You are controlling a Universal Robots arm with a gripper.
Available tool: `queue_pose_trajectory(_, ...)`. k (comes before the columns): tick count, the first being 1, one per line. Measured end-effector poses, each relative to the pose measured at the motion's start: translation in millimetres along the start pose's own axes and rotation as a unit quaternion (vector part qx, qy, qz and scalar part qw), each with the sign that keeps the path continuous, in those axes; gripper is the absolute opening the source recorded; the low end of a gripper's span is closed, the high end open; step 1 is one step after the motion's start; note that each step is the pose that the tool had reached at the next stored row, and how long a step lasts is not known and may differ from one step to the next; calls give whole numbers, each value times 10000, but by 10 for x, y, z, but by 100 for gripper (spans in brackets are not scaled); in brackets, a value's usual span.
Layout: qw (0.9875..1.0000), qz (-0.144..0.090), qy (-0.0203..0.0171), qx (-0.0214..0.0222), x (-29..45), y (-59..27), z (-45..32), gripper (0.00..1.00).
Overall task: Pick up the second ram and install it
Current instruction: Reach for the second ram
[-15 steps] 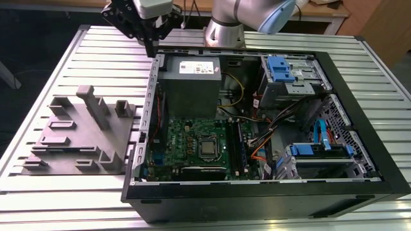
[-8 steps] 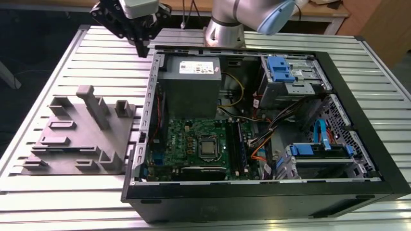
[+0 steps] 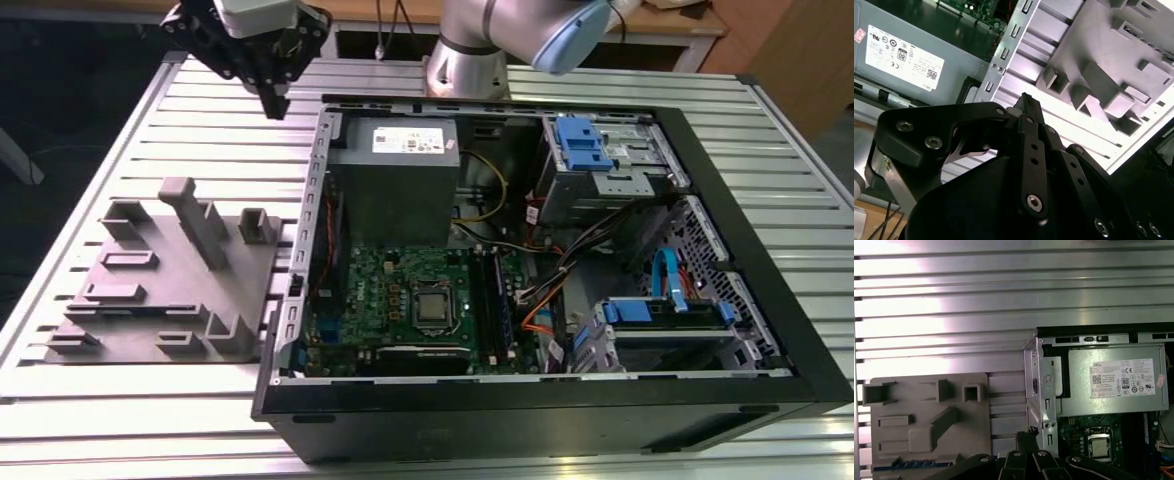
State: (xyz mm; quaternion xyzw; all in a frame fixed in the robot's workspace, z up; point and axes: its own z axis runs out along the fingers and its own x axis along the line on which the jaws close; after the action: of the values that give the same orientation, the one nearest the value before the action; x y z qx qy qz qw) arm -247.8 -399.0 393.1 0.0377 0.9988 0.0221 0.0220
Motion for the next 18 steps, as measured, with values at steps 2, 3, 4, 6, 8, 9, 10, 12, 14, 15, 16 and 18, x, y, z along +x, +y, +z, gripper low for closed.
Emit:
queue_pose_trajectory(2,10000,0,-2,0,47,-4,-2,7)
queue_pose_trajectory(3,10000,0,-3,0,67,-5,-3,7)
queue_pose_trajectory(4,10000,-1,-4,0,87,-7,-4,7)
queue_pose_trajectory(6,10000,0,-6,0,128,-10,-6,7)
queue_pose_trajectory(8,10000,0,-9,0,167,-12,-7,7)
queue_pose_trajectory(9,10000,0,-10,-1,186,-14,-8,7)
queue_pose_trajectory(10,10000,0,-12,-1,205,-15,-8,7)
queue_pose_trajectory(12,10000,-1,-14,-1,242,-18,-10,7)
queue_pose_trajectory(14,10000,-1,-15,-1,280,-21,-11,7)
queue_pose_trajectory(15,10000,-1,-16,-1,298,-22,-11,7)
queue_pose_trajectory(16,10000,-1,-17,-1,316,-24,-11,7)
queue_pose_trajectory(18,10000,-1,-18,-1,352,-27,-11,7)
